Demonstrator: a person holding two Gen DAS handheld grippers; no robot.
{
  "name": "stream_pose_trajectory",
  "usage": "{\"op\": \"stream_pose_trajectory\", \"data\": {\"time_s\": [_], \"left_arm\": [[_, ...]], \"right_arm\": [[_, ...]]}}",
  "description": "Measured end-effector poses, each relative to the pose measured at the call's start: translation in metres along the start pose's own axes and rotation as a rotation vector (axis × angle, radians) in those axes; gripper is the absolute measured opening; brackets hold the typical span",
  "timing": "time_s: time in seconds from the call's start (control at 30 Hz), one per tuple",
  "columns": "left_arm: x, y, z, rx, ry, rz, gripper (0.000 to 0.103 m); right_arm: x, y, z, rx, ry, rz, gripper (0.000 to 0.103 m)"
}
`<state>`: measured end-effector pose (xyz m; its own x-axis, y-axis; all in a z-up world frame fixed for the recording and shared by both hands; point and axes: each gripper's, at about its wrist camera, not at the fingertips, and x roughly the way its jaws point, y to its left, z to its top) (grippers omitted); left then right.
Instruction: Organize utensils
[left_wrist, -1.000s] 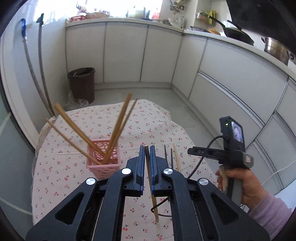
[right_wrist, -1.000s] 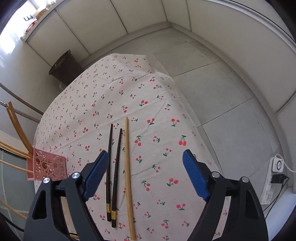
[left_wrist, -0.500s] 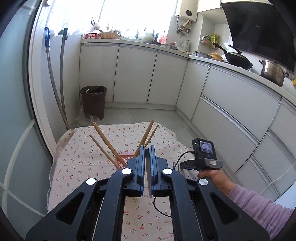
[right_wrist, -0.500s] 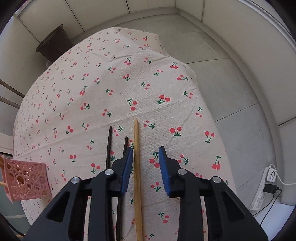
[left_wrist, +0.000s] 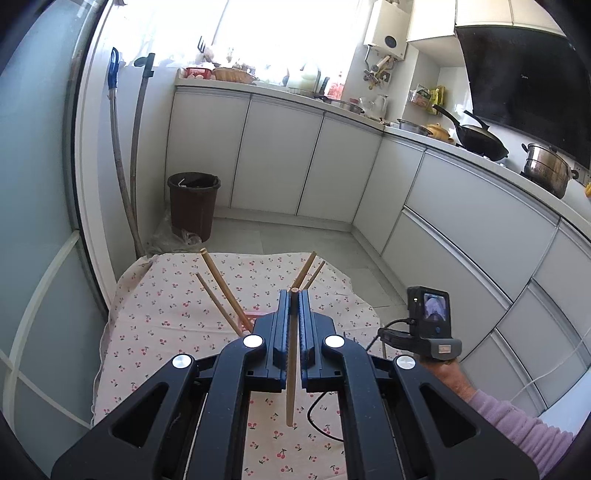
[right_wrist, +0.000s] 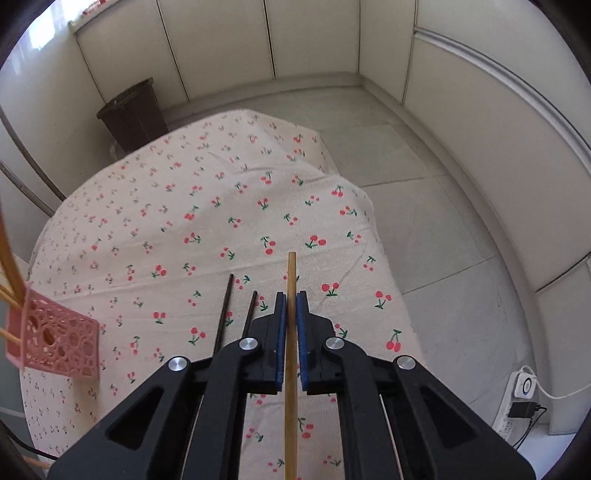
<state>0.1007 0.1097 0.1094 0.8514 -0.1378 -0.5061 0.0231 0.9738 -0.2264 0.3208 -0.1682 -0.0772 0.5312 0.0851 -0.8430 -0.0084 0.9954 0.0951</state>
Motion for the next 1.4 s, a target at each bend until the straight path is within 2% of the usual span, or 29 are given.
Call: {"op": "stream_pose_trajectory", "data": {"time_s": [0.2,0.33,0.43,0.6,0.87,1.1,1.17,1.27,1.3,1.33,1.4], "left_arm": [[-0.011,0.006,0.006,-0.026,-0.033,0.008,0.004],[-0.018,0.012,0.010,-0.045,-0.053,0.026,0.004],[-0.021,0.016,0.014,-0.060,-0.066,0.038,0.004],[-0.019,0.017,0.026,-0.077,-0.087,0.058,0.004],[-0.022,0.016,0.064,-0.082,-0.179,0.069,0.004],[0.003,0.023,0.084,-0.116,-0.203,0.081,0.004],[0.019,0.027,0.082,-0.135,-0.188,0.085,0.005],[0.053,0.036,0.076,-0.152,-0.094,0.084,0.006],[0.061,0.042,0.072,-0.170,-0.071,0.093,0.010],[0.065,0.048,0.068,-0.191,-0.060,0.110,0.013],[0.063,0.059,0.064,-0.228,-0.057,0.116,0.013]], "right_arm": [[-0.101,0.015,-0.010,-0.088,-0.218,0.070,0.006],[-0.169,0.027,-0.024,-0.144,-0.354,0.154,0.006],[-0.211,0.036,-0.030,-0.177,-0.434,0.231,0.006],[-0.253,0.053,-0.027,-0.204,-0.511,0.340,0.006],[-0.290,0.086,-0.011,-0.208,-0.582,0.468,0.006],[-0.297,0.108,0.006,-0.200,-0.612,0.548,0.006],[-0.292,0.113,0.012,-0.188,-0.616,0.556,0.006],[-0.277,0.120,0.022,-0.161,-0.611,0.559,0.006],[-0.272,0.124,0.025,-0.157,-0.610,0.550,0.006],[-0.266,0.126,0.027,-0.153,-0.605,0.544,0.006],[-0.255,0.129,0.032,-0.143,-0.585,0.544,0.006]]}}
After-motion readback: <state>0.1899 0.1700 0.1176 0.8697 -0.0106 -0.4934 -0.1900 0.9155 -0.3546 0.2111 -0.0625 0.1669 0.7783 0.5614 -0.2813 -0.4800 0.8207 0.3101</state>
